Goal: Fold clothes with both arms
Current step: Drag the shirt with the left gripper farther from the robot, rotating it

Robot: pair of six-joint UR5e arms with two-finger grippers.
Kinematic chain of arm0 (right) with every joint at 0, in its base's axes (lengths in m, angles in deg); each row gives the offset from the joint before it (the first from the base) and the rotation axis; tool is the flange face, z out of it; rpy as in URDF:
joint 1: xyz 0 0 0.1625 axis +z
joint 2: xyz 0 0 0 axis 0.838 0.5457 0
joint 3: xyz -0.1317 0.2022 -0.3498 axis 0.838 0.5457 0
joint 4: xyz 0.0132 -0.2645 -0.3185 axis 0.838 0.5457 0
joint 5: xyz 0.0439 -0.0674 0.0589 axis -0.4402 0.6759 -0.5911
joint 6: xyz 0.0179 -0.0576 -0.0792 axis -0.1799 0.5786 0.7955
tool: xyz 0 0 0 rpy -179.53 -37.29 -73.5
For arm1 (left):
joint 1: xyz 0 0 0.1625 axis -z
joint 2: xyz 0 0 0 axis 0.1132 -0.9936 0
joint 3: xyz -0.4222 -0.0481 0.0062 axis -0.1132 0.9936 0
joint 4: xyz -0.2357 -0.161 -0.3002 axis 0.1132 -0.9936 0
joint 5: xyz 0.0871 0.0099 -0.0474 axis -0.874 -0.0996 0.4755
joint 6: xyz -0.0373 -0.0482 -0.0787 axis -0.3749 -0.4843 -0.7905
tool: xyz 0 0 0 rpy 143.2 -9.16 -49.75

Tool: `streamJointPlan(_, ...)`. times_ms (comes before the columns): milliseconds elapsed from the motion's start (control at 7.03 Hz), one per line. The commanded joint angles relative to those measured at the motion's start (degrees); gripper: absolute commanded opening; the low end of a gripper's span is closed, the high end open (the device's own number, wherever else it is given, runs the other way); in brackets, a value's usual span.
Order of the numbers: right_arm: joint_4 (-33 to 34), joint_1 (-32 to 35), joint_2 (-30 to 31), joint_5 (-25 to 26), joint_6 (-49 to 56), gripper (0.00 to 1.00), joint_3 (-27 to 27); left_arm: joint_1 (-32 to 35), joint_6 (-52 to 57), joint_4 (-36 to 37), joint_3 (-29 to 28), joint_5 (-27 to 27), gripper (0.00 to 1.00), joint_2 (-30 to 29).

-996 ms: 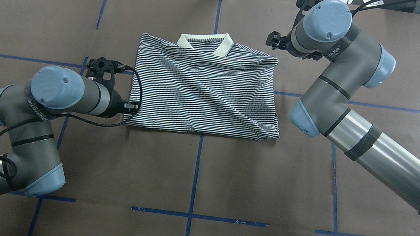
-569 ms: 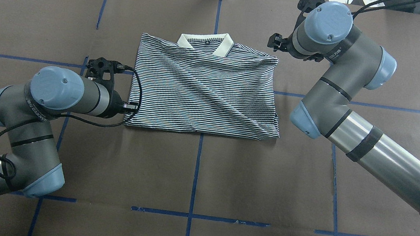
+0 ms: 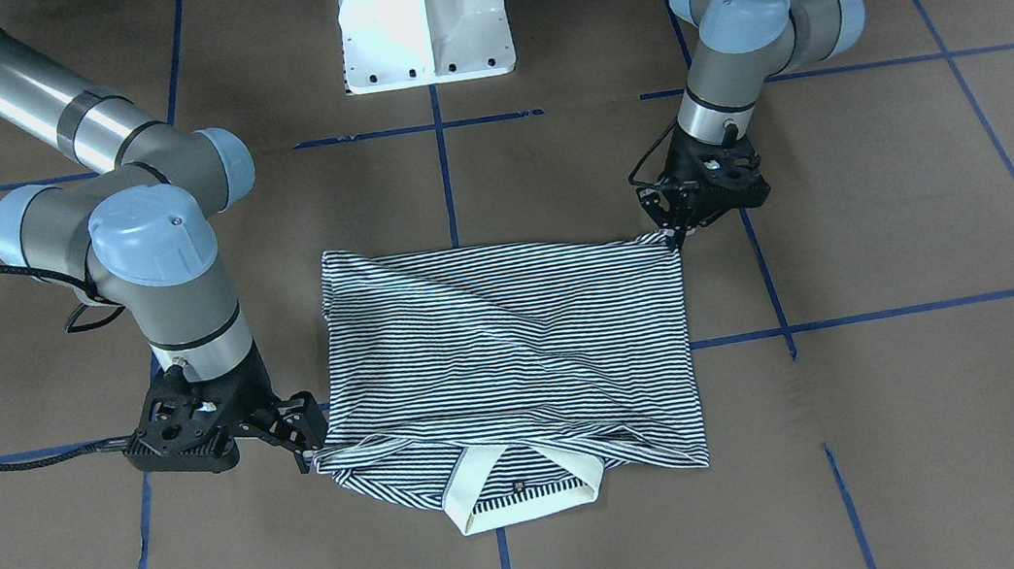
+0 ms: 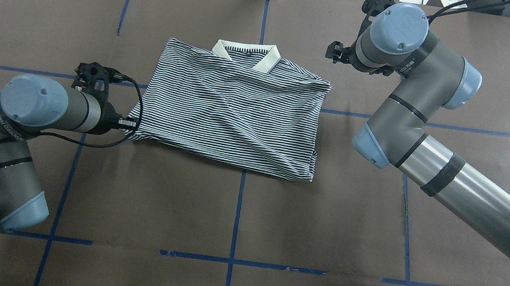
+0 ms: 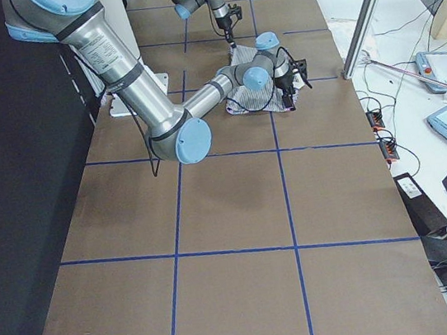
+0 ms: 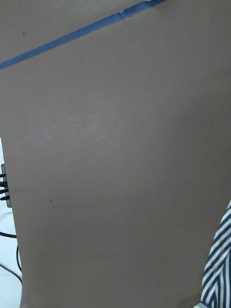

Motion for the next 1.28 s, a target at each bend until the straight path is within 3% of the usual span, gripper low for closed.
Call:
streamJointPlan(0, 0.0, 0.0, 0.03, 0.06, -0.07, 1.0, 0.27, 9.54, 9.66, -0.61, -9.26, -1.63, 0.0, -3.3)
streamJointPlan(284, -0.09, -0.09, 0.2, 0.24, -0.07, 1.0, 0.18, 17.74, 14.61, -8.03, -28.28, -1.63, 0.0, -15.49)
streamJointPlan(569, -0.09, -0.09, 0.29, 0.42, -0.51, 1.0, -0.17, 18.56, 14.71, -16.31, -49.46, -6.34, 0.0, -29.89)
streamJointPlan(711, -0.09, -0.09, 0.38, 0.42, -0.77, 1.0, -0.43, 18.65, 14.71, -21.21, -57.49, -7.85, 0.0, -32.75)
streamJointPlan(853, -0.09, -0.26, 0.29, 0.42, -0.95, 1.0, -0.44, 18.91, 14.88, -22.13, -57.13, -7.61, 0.09, -32.34)
streamJointPlan(996, -0.18, -1.22, -0.32, 0.42, -1.12, 1.0, -0.26, 19.26, 19.41, -22.14, -53.82, -7.26, 0.99, -29.99)
streamJointPlan(1138, -0.18, -2.1, -0.93, 1.11, -1.91, 1.0, -0.17, 21.96, 27.98, -21.97, -49.0, -4.99, 1.0, -26.92)
